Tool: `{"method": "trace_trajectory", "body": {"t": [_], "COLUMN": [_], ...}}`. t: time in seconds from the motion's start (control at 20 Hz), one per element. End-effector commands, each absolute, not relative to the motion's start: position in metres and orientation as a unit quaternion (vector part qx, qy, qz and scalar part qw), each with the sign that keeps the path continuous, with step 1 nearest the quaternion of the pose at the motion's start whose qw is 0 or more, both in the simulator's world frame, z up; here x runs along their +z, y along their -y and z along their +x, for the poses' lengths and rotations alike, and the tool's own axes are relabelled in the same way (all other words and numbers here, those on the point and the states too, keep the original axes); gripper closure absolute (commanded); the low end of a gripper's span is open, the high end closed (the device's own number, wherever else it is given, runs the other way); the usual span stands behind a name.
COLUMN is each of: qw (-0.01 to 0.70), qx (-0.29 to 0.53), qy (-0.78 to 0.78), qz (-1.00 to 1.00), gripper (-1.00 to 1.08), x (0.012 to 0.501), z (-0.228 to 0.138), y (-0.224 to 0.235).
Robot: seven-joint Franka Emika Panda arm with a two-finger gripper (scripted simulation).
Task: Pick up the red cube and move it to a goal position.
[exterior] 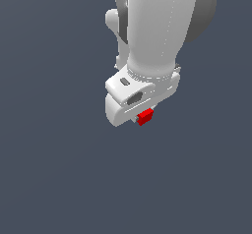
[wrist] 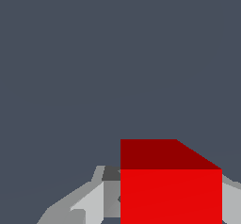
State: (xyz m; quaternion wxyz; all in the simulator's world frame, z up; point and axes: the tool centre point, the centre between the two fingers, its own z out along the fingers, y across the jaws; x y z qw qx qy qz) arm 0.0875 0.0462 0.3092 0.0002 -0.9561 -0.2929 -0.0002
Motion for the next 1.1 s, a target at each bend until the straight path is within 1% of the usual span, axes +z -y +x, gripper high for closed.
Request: {"method": "trace_trajectory", "body": {"t": [0.0,0.25,0.55,0.8,1.05], "qw": [0.0,0.0,0.0,0.0,0.0], "qx": [0.0,0.0,0.0,0.0,0.0], "qy": [0.293,0.293,0.293,0.292,0.292], "qz": [-0.956,-0.956,-0.956,-0.956,-0.956], "gripper": [1.08,1.08,1.08,1.08,1.08], "x": [0.336,0.383,0.424,0.445,0.457], "z": [0.087,0.088,0.09,0.091,0.093], "y": [-0.043,-0.036,-0.03,-0.027,-0.025]}}
